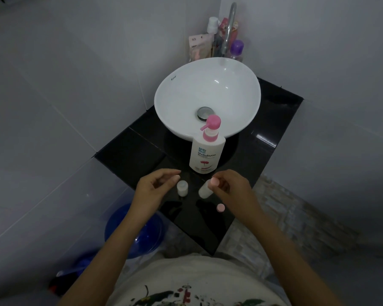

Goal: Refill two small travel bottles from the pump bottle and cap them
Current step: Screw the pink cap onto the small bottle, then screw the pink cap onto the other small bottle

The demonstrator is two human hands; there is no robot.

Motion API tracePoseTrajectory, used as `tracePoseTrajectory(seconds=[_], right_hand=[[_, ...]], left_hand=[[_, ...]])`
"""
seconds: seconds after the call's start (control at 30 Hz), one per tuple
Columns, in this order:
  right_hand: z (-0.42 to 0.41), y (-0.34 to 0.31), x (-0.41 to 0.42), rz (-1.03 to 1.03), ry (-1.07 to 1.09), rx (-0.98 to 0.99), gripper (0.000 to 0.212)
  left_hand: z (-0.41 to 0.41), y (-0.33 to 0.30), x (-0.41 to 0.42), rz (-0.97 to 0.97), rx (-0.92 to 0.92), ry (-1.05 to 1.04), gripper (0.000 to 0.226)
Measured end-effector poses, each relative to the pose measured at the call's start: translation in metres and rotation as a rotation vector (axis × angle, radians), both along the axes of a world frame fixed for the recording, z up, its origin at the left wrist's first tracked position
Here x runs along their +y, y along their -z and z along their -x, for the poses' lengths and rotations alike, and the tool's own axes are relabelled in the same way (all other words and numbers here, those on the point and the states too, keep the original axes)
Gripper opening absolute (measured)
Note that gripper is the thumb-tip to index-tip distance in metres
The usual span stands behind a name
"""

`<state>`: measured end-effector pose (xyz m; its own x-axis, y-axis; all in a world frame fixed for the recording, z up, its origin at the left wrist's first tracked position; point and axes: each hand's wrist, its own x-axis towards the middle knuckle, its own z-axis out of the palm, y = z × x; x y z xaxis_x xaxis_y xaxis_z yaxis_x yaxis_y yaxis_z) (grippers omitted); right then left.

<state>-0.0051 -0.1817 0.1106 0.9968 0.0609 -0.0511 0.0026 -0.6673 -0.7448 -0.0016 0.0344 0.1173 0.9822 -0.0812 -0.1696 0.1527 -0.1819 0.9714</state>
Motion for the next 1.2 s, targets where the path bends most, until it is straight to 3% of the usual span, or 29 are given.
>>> tracePoseTrajectory(seconds=[0.33, 0.63, 0.77, 0.9, 1.03, 1.2], right_hand=[[-0.015, 0.048, 0.01, 0.23, -0.118, 0.11, 0.022], [-0.018, 0.045, 0.016, 0.2, -0.043, 0.206, 0.021], [-0.016, 0.042, 0.014, 0.194, -0.053, 0.238, 0.04], [-0.01, 0.045, 0.003, 0.193, 0.024, 0.277, 0.049], [-0.001, 0.053, -0.012, 0.222, 0.09, 0.32, 0.043], [0.007, 0.062, -0.021, 0.272, 0.099, 0.358, 0.033]], left_hand=[[0.0, 0.051, 0.014, -0.072, 0.084, 0.003, 0.03], [-0.021, 0.079, 0.007, -0.204, 0.111, 0.083, 0.051], [-0.03, 0.09, 0.002, -0.264, 0.116, 0.126, 0.061], [-0.035, 0.098, -0.002, -0.293, 0.117, 0.175, 0.055], [-0.037, 0.101, -0.004, -0.307, 0.077, 0.195, 0.038], [-0.037, 0.097, -0.001, -0.257, 0.064, 0.15, 0.042]])
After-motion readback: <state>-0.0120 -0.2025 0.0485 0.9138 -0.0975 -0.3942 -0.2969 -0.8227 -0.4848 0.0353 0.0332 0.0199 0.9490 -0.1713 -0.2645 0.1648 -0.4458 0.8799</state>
